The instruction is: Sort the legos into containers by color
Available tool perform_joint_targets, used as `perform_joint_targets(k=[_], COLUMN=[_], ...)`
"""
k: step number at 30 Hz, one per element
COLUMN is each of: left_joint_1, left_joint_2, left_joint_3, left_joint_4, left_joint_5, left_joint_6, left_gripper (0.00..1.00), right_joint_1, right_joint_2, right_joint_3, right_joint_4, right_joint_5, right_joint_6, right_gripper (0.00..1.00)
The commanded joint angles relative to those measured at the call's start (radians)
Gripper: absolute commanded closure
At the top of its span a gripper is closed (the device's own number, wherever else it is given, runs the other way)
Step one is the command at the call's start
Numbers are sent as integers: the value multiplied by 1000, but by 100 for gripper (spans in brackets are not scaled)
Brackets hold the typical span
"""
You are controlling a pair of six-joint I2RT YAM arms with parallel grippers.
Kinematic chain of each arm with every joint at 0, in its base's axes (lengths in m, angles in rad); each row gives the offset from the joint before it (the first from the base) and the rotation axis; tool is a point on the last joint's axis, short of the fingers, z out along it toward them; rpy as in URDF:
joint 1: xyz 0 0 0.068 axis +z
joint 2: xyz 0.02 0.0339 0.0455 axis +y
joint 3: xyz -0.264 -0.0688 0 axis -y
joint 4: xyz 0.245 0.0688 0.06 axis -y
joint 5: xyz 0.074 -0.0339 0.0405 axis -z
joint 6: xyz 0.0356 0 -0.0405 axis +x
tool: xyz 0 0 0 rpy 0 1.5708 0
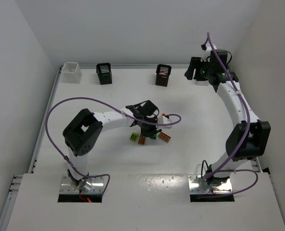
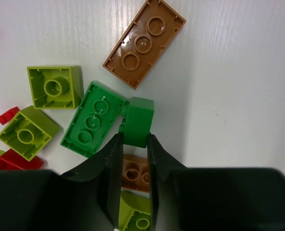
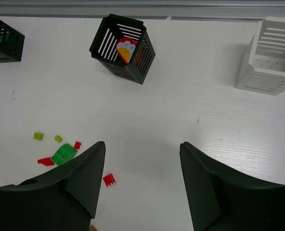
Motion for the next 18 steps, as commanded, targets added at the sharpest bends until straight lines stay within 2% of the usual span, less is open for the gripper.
perform_joint_targets(k=[1, 3, 7, 11, 15, 18], left_joint_1=[-17, -26, -17, 46, 133, 238], left_joint_2=[-1, -13, -90, -205, -298, -318], left_joint_3=[-37, -46, -57, -39, 41, 121], left_joint_4=[20, 20, 20, 7, -45, -58], left_joint_5=[2, 2, -9, -9, -19, -105], left_joint_6=[15, 15, 4, -49, -106, -131], left_gripper=[78, 85, 92, 99, 100, 100], right_joint_1=[-13, -13, -13, -13, -13, -13], right_joint_2=[-7, -7, -7, -7, 2, 22], right_joint_3=[11, 11, 11, 11, 12, 13], right_joint_4=[25, 25, 25, 25, 25, 25], right_joint_5=[-13, -13, -23, -44, -64, -92], right_joint_6=[10, 10, 10, 19, 28, 51], right_gripper=[36, 36, 36, 36, 38, 39])
